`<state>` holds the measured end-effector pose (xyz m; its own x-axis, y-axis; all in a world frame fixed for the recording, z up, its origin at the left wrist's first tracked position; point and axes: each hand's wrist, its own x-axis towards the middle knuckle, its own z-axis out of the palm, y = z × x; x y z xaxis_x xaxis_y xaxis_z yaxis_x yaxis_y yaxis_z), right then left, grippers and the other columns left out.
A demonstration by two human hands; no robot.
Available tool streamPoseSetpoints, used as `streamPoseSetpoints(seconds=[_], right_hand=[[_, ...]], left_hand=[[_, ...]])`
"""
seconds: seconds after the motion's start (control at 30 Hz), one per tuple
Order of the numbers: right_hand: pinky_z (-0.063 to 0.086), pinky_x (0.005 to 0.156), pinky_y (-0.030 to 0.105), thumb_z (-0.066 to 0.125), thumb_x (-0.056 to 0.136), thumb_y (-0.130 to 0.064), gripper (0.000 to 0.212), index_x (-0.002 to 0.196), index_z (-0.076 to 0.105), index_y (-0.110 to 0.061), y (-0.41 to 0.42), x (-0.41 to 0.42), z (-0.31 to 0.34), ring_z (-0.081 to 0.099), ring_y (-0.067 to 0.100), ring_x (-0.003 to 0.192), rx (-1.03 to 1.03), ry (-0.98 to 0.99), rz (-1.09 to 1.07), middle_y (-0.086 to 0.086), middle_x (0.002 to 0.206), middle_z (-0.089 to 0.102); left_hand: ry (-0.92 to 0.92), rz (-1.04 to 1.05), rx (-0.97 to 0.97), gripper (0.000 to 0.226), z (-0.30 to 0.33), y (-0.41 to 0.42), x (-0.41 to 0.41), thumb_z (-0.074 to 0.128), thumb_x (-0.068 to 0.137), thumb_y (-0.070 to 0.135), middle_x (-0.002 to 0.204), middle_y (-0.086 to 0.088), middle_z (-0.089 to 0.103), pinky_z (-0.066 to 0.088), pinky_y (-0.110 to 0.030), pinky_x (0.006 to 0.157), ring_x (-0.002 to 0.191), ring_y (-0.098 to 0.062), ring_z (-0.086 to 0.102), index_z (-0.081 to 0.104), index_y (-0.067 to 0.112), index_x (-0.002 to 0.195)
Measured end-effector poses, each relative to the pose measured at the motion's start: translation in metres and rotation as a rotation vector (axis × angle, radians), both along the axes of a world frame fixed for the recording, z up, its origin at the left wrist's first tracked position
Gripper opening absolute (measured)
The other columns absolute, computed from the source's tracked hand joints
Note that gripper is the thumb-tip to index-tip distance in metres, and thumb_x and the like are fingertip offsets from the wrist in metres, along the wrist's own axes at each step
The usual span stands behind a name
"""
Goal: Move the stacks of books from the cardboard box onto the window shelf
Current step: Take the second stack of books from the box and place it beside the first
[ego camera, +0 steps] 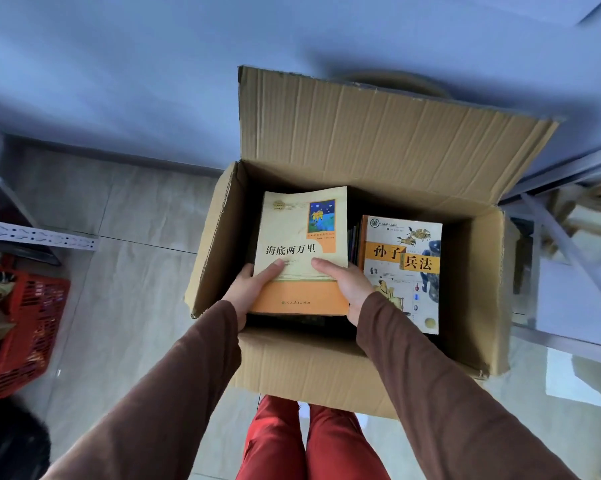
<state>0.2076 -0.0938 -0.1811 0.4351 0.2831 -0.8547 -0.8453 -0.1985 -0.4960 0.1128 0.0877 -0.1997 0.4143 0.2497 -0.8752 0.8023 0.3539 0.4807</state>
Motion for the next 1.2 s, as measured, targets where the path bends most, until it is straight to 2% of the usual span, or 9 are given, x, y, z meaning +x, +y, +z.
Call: streamPoseSetpoints(seconds=[0.1, 0.2, 0.33, 0.53, 0.7, 0.83, 0.97, 1.07, 1.2], right_hand=[[0.056, 0.092, 0.043, 0.081, 0.079, -0.031, 0.022, 0.100, 0.076, -0.029, -0.007, 0.004, 0.020, 0.071, 0.027, 0.103, 0.023, -0.062, 0.049, 0.000, 0.104, 0.079], [0.056, 0.092, 0.042, 0.080, 0.081, -0.031, 0.025, 0.105, 0.075, -0.027, -0.013, 0.007, 0.044, 0.071, 0.027, 0.102, 0.061, -0.080, 0.082, 0.001, 0.107, 0.078], [0.058, 0.072, 0.033, 0.079, 0.081, -0.033, 0.024, 0.104, 0.075, -0.028, -0.019, 0.009, 0.076, 0.075, 0.022, 0.087, 0.104, -0.098, 0.150, 0.000, 0.101, 0.079], [0.048, 0.071, 0.011, 0.078, 0.082, -0.033, 0.029, 0.110, 0.069, -0.030, 0.002, -0.001, 0.136, 0.069, -0.007, 0.088, 0.119, -0.274, 0.257, -0.024, 0.093, 0.076], [0.046, 0.072, 0.015, 0.080, 0.078, -0.044, 0.045, 0.120, 0.066, -0.036, 0.043, -0.029, 0.191, 0.069, -0.009, 0.087, 0.190, -0.377, 0.395, -0.023, 0.102, 0.076], [0.049, 0.084, 0.026, 0.080, 0.073, -0.046, 0.043, 0.114, 0.072, -0.034, 0.097, -0.078, 0.230, 0.070, 0.001, 0.096, 0.280, -0.413, 0.532, -0.017, 0.105, 0.077], [0.048, 0.099, 0.030, 0.084, 0.073, -0.036, 0.011, 0.082, 0.083, -0.029, 0.159, -0.160, 0.266, 0.072, 0.004, 0.096, 0.370, -0.423, 0.694, -0.006, 0.105, 0.078], [0.051, 0.101, 0.039, 0.087, 0.066, -0.040, 0.039, 0.099, 0.080, -0.020, 0.203, -0.245, 0.287, 0.073, 0.016, 0.100, 0.454, -0.451, 0.813, -0.004, 0.101, 0.079], [0.060, 0.086, 0.044, 0.091, 0.065, -0.023, 0.076, 0.130, 0.053, -0.014, 0.250, -0.385, 0.314, 0.073, 0.030, 0.100, 0.613, -0.422, 0.838, 0.010, 0.109, 0.076]], left_hand=[[-0.075, 0.064, -0.011, 0.085, 0.017, -0.004, -0.005, 0.089, 0.054, 0.060, 0.114, -0.010, 0.075, 0.061, -0.033, 0.062, 0.081, -0.018, 0.077, 0.052, 0.024, 0.122], [-0.088, 0.168, -0.064, 0.089, 0.041, -0.005, -0.005, 0.090, 0.061, 0.049, 0.116, -0.009, 0.073, 0.063, -0.040, 0.069, 0.092, -0.026, 0.075, 0.042, 0.025, 0.132], [-0.192, 0.144, -0.201, 0.073, 0.081, -0.003, -0.013, 0.084, 0.074, 0.040, 0.120, -0.013, 0.075, 0.062, -0.044, 0.078, 0.104, -0.033, 0.073, 0.055, 0.012, 0.135], [-0.371, 0.308, -0.132, 0.060, 0.150, -0.004, -0.032, 0.078, 0.075, 0.028, 0.124, -0.015, 0.073, 0.062, -0.043, 0.072, 0.097, -0.030, 0.072, 0.059, 0.016, 0.132], [-0.458, 0.427, -0.041, 0.063, 0.212, 0.019, -0.081, 0.076, 0.075, 0.029, 0.121, -0.017, 0.074, 0.062, -0.040, 0.066, 0.087, -0.025, 0.073, 0.056, 0.008, 0.131], [-0.511, 0.541, 0.079, 0.061, 0.259, 0.049, -0.153, 0.075, 0.074, 0.031, 0.113, -0.011, 0.076, 0.061, -0.038, 0.067, 0.085, -0.023, 0.071, 0.057, 0.009, 0.128], [-0.553, 0.721, 0.204, 0.057, 0.296, 0.078, -0.259, 0.076, 0.075, 0.033, 0.115, -0.015, 0.074, 0.061, -0.041, 0.066, 0.085, -0.024, 0.071, 0.058, 0.013, 0.125], [-0.602, 0.858, 0.305, 0.054, 0.317, 0.093, -0.358, 0.077, 0.077, 0.030, 0.109, -0.008, 0.076, 0.061, -0.040, 0.061, 0.082, -0.020, 0.074, 0.057, 0.019, 0.126], [-0.656, 0.985, 0.398, 0.053, 0.340, 0.106, -0.504, 0.078, 0.081, 0.026, 0.117, -0.011, 0.076, 0.063, -0.044, 0.066, 0.087, -0.025, 0.075, 0.055, 0.021, 0.129]])
